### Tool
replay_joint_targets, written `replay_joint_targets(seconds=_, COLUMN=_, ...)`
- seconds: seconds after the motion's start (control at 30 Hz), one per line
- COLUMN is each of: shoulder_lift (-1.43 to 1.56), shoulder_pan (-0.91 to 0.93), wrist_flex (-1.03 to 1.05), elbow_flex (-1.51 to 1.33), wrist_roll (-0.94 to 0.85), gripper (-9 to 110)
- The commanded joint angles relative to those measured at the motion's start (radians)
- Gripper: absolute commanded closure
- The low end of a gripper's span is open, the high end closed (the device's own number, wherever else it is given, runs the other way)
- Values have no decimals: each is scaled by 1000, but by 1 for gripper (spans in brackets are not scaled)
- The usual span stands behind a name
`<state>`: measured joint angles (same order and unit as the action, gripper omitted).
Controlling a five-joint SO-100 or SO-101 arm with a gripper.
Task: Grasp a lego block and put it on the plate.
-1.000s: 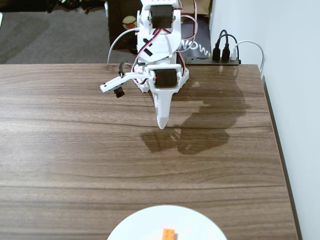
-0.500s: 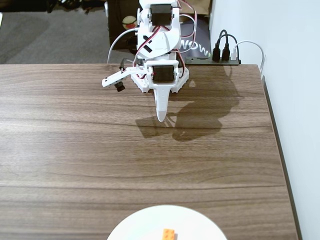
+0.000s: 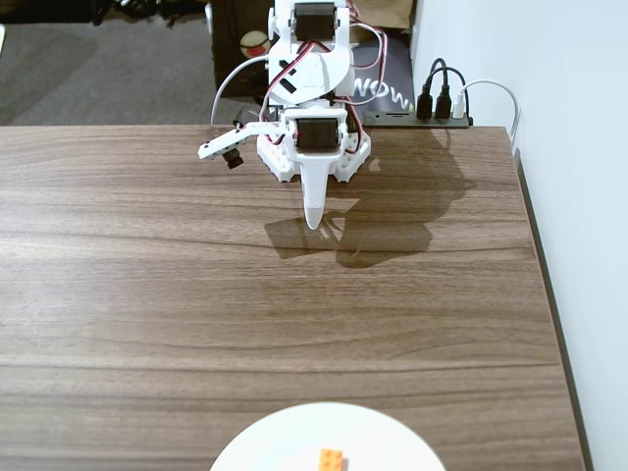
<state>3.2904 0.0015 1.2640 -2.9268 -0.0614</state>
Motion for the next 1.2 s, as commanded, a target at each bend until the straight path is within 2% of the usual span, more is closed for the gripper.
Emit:
replay_joint_targets(seconds=0.0, shoulder_lift=2, shoulder_pan=5, wrist_flex=5, elbow_flex=6, wrist_roll=5, gripper=101)
replay_joint_targets(seconds=1.17, shoulder_lift=2, shoulder_pan=3, wrist_flex=5, elbow_flex=6, wrist_roll=6, gripper=101)
